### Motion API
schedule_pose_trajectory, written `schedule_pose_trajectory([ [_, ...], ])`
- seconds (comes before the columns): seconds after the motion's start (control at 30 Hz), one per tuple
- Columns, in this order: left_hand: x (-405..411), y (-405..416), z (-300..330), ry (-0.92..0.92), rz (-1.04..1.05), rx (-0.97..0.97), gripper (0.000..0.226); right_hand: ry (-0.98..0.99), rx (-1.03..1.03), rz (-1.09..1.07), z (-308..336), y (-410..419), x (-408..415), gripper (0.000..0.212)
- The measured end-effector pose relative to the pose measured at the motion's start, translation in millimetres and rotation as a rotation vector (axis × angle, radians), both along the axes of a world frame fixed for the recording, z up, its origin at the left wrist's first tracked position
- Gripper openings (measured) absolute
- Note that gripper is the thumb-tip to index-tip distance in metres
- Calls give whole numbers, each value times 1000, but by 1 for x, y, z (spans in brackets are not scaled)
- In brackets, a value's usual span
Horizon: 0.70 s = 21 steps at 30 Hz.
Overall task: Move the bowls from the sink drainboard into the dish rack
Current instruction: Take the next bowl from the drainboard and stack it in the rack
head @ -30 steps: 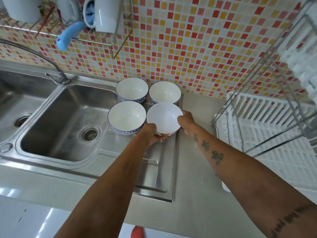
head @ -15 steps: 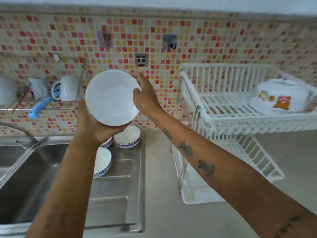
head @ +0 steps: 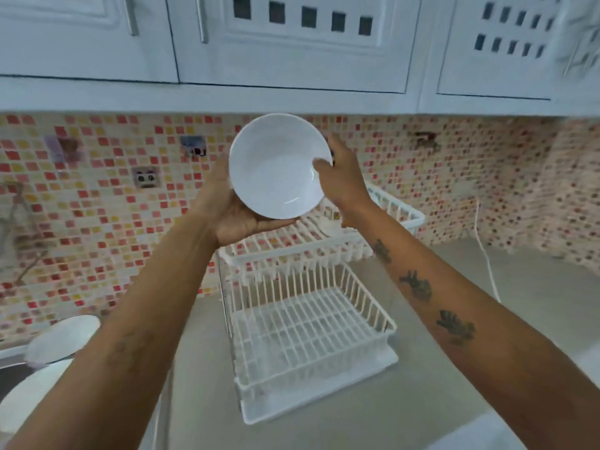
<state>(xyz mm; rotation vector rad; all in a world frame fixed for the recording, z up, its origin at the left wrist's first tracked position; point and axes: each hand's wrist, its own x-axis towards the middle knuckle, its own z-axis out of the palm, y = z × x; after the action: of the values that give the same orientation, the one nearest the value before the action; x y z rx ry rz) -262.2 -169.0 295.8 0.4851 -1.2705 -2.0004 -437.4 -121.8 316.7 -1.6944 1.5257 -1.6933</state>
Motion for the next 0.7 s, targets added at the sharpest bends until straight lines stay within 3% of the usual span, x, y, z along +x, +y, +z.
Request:
schedule_pose_trajectory([
  [0.13, -46, 15, 12, -52, 68, -105, 57, -100, 16, 50, 3, 23, -48, 27],
  [0.23, -78, 9, 15, -165, 225, -183, 47, -168, 6, -28, 4, 24, -71, 61],
  [0.33, -105, 3, 21, -311, 381, -419, 40, -228, 4, -62, 3, 11, -92, 74],
  [0.5, -137, -29, 12, -561, 588, -936, 70, -245, 151, -69, -8, -18, -111, 72],
  [0.6, -153, -47, -2, -691, 612, -1056, 78, -189, 162, -103, -34, -57, -135, 80],
  [0.7, -166, -59, -16, -751, 603, -1083, 80, -240, 226, -106, -47, -67, -145, 72],
])
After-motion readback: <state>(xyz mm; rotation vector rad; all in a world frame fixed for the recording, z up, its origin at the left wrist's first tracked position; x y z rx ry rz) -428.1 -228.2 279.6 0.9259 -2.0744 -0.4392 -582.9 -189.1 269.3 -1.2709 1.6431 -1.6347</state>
